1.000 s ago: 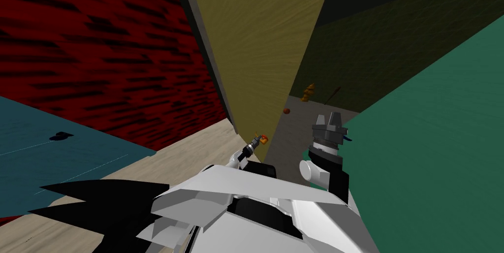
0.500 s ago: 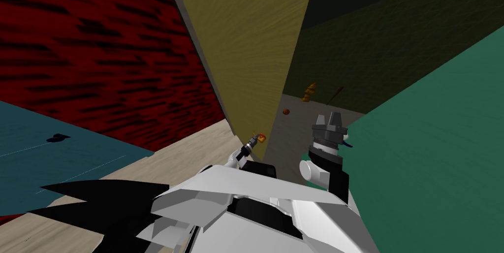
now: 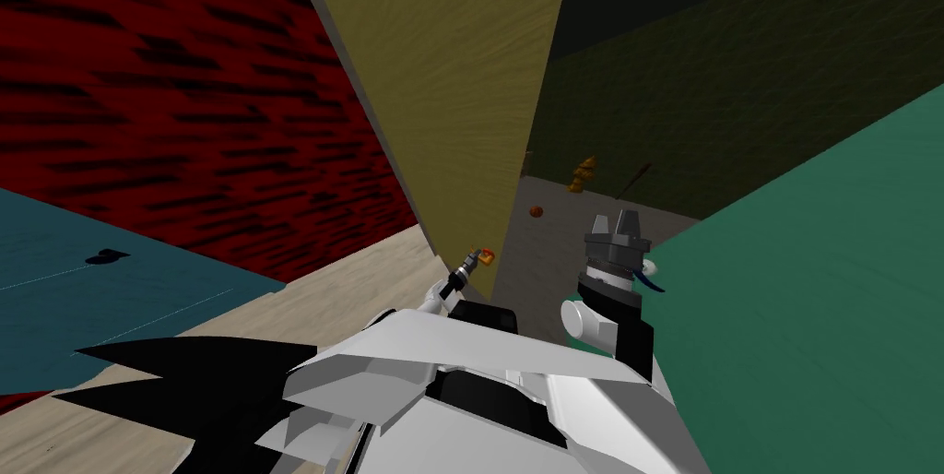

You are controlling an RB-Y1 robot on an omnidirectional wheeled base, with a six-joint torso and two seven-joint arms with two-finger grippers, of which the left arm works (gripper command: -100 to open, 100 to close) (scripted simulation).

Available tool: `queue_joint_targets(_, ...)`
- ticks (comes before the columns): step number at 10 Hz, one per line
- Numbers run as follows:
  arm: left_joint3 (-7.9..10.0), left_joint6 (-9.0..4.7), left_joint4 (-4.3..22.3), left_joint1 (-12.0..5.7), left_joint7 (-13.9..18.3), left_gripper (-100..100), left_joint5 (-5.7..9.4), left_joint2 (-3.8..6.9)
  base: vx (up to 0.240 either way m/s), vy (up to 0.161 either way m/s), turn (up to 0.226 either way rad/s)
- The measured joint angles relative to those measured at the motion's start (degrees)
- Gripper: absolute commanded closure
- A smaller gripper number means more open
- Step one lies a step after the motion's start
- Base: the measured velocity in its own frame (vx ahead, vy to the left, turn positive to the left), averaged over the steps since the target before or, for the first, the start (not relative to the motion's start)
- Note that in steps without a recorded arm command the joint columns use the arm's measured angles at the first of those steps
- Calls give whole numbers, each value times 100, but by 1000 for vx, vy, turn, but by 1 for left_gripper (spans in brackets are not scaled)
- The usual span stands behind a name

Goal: Push the door open

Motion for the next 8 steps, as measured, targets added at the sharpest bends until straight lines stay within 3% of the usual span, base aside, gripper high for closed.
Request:
queue_joint_targets(2, 176, -57, 196, -100, -79, 100, 97, -31, 104, -154, 58)
queue_joint_targets(4, 247, 58, -6, -5, -80, 100, 138, 24, 134, -159, 69)
queue_joint_targets(6, 408, -15, 132, -65, -131, 100, 229, 27, 112, -162, 66)
queue_joint_targets(8, 535, -3, 75, -29, -195, 100, 296, 18, 114, -145, 57)
